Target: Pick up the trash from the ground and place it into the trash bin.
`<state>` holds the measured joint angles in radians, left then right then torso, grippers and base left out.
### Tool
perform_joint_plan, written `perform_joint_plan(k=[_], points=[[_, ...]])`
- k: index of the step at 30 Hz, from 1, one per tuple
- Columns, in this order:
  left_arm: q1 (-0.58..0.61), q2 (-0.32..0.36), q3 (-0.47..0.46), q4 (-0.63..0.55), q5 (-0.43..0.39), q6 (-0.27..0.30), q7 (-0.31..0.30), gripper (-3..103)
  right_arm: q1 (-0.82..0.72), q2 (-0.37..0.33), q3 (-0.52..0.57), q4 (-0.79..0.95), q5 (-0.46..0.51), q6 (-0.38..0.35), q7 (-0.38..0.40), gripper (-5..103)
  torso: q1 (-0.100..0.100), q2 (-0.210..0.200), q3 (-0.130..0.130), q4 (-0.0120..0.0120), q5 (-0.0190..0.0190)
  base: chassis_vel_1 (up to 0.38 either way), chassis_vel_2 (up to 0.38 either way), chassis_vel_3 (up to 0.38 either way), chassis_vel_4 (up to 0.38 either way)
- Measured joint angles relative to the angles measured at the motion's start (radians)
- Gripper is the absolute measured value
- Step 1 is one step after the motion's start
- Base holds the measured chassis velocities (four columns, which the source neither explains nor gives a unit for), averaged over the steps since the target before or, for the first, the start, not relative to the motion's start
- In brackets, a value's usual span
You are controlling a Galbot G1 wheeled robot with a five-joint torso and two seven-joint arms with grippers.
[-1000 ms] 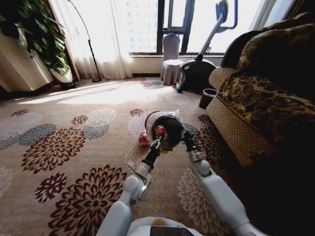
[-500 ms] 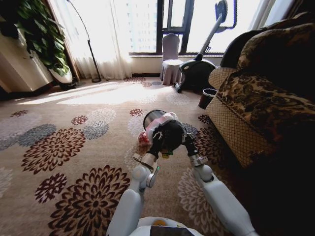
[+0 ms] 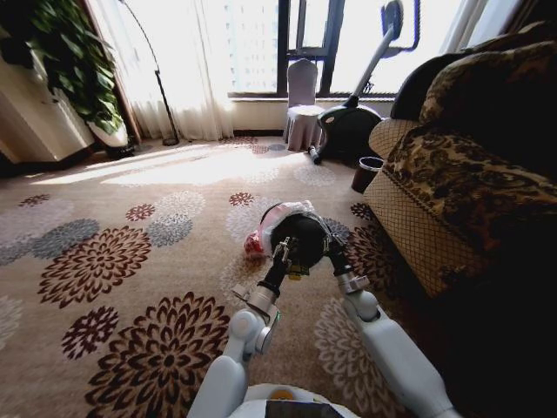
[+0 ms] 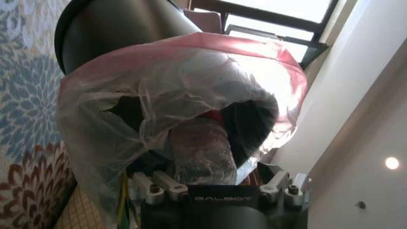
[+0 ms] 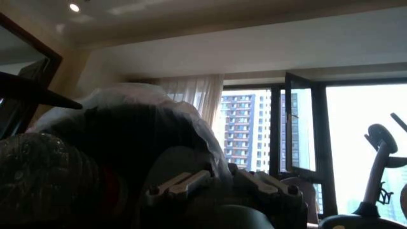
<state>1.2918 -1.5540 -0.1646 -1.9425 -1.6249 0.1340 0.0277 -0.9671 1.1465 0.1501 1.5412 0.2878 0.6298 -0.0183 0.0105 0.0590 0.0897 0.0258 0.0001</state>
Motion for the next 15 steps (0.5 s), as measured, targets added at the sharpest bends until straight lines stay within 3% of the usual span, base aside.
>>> perform_joint_plan(k=[5,15], points=[[-0.009,0.004,-0.014,-0.008,-0.001,0.001,0.001,100,-0.016,-0.004,0.000,0.013,0.002,-0.003,0.000,0,0.000,0.000,0.000,-0.0001,-0.0002,0.000,0.000,0.000,0.000],[-0.042,0.042,-0.038,-0.031,0.037,0.002,0.049,100,-0.043,-0.015,0.011,0.035,0.007,-0.005,0.000,0,0.000,0.000,0.000,0.0000,-0.0001,0.000,0.000,0.000,0.000]])
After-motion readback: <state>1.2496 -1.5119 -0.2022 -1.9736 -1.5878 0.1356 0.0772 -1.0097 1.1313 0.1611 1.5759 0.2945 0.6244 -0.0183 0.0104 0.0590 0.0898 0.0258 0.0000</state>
